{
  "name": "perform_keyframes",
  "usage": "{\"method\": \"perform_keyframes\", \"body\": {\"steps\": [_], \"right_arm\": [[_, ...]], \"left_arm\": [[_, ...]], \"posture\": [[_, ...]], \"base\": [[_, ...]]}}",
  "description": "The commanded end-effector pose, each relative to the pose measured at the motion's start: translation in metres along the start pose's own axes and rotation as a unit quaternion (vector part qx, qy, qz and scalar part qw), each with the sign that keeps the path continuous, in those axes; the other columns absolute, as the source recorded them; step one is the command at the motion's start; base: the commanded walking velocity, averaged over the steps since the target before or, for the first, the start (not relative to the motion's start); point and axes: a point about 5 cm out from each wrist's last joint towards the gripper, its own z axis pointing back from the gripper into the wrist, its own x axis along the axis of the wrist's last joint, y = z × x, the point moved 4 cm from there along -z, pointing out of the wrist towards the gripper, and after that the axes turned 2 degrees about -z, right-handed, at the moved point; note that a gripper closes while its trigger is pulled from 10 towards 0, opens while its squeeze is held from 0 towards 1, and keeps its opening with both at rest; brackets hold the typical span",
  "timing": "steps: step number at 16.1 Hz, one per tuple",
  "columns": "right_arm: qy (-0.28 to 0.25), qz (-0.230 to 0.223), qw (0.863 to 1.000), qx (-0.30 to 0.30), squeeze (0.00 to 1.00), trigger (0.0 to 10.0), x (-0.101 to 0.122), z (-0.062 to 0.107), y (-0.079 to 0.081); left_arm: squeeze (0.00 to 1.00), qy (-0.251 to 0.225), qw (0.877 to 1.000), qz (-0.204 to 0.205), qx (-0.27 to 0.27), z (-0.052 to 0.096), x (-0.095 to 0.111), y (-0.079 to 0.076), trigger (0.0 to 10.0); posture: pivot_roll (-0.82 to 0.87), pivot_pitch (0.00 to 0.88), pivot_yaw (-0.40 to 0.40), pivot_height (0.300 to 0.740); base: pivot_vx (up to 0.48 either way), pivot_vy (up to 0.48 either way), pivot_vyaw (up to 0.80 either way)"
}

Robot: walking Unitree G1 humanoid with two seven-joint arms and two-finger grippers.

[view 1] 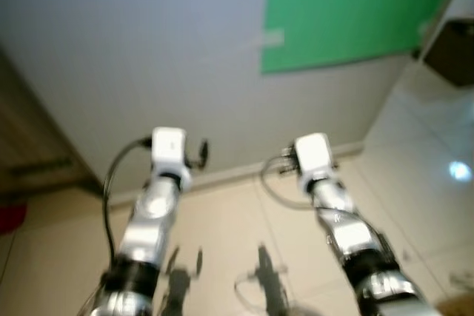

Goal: Hang keys on a hook

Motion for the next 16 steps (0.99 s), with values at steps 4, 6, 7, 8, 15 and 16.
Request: {"method": "perform_keyframes", "body": {"steps": [4, 6, 7, 8, 15, 16], "right_arm": [[-0.002, -0.009, 1.0, -0.018, 0.0, 10.0, -0.0008, 0.0022, -0.0125], [-0.002, -0.011, 1.0, -0.018, 0.0, 10.0, -0.0014, 0.0027, -0.0131], [-0.002, -0.011, 1.0, -0.019, 0.0, 10.0, -0.0013, 0.0027, -0.0139], [-0.002, -0.012, 1.0, -0.02, 0.0, 10.0, -0.0013, 0.0026, -0.0146], [-0.003, -0.019, 0.999, -0.027, 0.0, 10.0, -0.0012, 0.0025, -0.0175], [-0.004, -0.023, 0.999, -0.03, 0.0, 10.0, -0.0022, 0.0036, -0.0178]], "left_arm": [[0.0, -0.002, 1.0, 0.001, -0.014, -0.004, 0.0028, -0.0082, 10.0], [0.0, -0.001, 1.0, 0.004, -0.012, -0.005, 0.0029, -0.0073, 10.0], [0.0, -0.001, 1.0, 0.003, -0.012, -0.0055, 0.0028, -0.0072, 10.0], [0.0, 0.0, 1.0, 0.003, -0.013, -0.0058, 0.0026, -0.0077, 10.0], [0.0, -0.001, 1.0, 0.0, -0.02, -0.008, 0.0034, -0.0069, 10.0], [0.0, -0.001, 1.0, -0.004, -0.027, -0.0079, 0.0034, -0.0085, 10.0]], "posture": [[-0.18, 0.0, 0.078, 0.74], [-0.18, 0.0, 0.081, 0.74], [-0.19, 0.0, 0.083, 0.74], [-0.19, 0.0, 0.083, 0.74], [-0.19, 0.0, 0.09, 0.74], [-0.19, 0.0, 0.097, 0.74]], "base": [[0.308, -0.343, -0.77], [0.0, 0.0, -0.77], [0.0, 0.0, -0.77], [0.0, 0.0, -0.77], [0.0, 0.0, -0.77], [0.0, 0.0, -0.77]]}}
